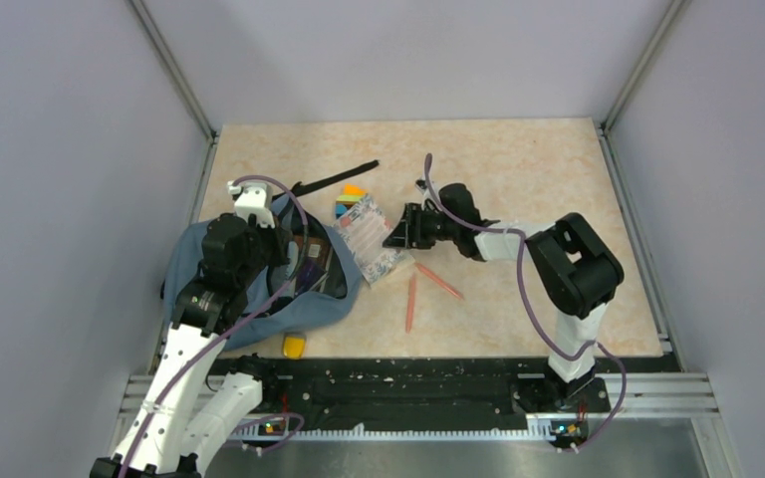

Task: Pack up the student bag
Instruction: Pick up the book from the center of the board.

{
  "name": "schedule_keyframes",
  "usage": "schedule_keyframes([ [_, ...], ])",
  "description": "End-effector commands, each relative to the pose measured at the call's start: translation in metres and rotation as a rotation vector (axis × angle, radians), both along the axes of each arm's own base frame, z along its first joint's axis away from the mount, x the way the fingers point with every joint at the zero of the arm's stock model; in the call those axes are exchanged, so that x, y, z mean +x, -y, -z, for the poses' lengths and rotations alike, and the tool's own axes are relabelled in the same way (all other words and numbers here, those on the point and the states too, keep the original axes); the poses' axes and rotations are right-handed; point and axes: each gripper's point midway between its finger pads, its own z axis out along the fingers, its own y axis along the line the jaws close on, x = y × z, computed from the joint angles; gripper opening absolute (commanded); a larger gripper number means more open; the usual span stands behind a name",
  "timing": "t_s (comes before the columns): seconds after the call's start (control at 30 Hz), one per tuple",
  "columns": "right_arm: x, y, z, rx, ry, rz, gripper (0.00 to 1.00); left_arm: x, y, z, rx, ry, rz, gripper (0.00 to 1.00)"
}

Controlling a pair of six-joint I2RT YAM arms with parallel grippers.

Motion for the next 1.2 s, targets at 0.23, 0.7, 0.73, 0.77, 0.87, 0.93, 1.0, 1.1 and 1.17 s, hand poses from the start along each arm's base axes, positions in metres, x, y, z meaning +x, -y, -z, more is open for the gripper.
schedule_keyframes([
  [0.23, 0.003, -0.015, 0.020, -0.084, 0.031, 0.003, 0.52, 0.006, 0.010, -0.025, -0.053, 0.096, 0.032, 0.00],
  [0.7, 0.014, -0.033, -0.010, 0.014, 0.124, -0.048, 0.49, 0.009, 0.009, -0.023, -0.045, 0.091, 0.024, 0.00],
  [0.73, 0.015, -0.037, -0.013, 0.032, 0.134, -0.062, 0.49, 0.010, 0.008, -0.022, -0.041, 0.086, 0.022, 0.00],
  [0.77, 0.016, -0.040, -0.014, 0.044, 0.136, -0.070, 0.49, 0.011, 0.007, -0.021, -0.035, 0.082, 0.015, 0.00],
  [0.87, 0.022, -0.049, -0.010, 0.045, 0.122, -0.098, 0.43, 0.012, 0.005, -0.021, -0.027, 0.085, 0.007, 0.00],
  [0.93, 0.025, -0.052, -0.005, 0.035, 0.116, -0.106, 0.38, 0.013, -0.002, -0.023, -0.015, 0.095, -0.024, 0.00],
  [1.0, 0.025, -0.053, -0.001, 0.041, 0.109, -0.105, 0.27, 0.014, -0.005, -0.024, -0.012, 0.104, -0.035, 0.00],
  [1.1, 0.025, -0.052, -0.005, 0.046, 0.113, -0.097, 0.05, 0.015, -0.007, -0.023, -0.011, 0.107, -0.044, 0.00],
  [1.17, 0.025, -0.050, -0.017, 0.051, 0.143, -0.089, 0.00, 0.015, -0.007, -0.025, -0.014, 0.111, -0.040, 0.00],
])
